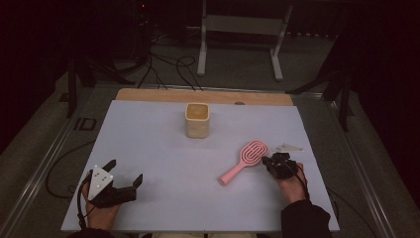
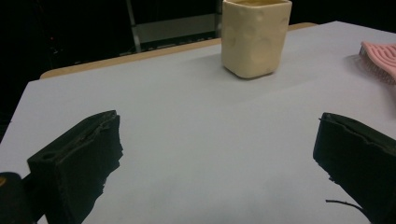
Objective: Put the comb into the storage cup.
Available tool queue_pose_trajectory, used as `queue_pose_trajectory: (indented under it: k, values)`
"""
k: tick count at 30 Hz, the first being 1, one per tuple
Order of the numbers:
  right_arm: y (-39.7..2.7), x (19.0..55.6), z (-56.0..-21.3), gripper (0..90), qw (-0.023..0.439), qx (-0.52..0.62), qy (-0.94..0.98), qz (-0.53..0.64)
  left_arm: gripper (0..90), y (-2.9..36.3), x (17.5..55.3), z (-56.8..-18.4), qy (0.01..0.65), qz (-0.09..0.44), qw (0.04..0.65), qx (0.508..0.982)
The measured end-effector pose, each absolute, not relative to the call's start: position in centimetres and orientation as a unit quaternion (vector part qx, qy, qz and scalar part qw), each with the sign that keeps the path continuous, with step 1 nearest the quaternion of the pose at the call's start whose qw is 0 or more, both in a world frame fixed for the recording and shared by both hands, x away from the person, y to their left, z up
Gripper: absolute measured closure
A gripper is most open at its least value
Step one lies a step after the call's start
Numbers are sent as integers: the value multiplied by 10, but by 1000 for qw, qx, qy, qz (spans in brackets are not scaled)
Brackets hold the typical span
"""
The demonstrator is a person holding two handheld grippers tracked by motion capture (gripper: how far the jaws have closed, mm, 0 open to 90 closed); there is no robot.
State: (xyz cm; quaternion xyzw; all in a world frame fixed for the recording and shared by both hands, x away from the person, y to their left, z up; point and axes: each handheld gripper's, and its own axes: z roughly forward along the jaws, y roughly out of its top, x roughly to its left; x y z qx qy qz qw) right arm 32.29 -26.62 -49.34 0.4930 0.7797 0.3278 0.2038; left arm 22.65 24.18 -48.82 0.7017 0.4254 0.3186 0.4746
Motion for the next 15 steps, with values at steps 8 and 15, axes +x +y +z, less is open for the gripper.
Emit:
queue_pose_trajectory:
  k: [8, 15]
  values:
    - [-255, 350, -486, 895, 188, 502, 783, 315, 15, 241, 226, -488, 423, 319, 476, 702]
    - [-241, 365, -488, 895, 181, 496, 792, 308, 15, 241, 226, -488, 422, 318, 475, 704]
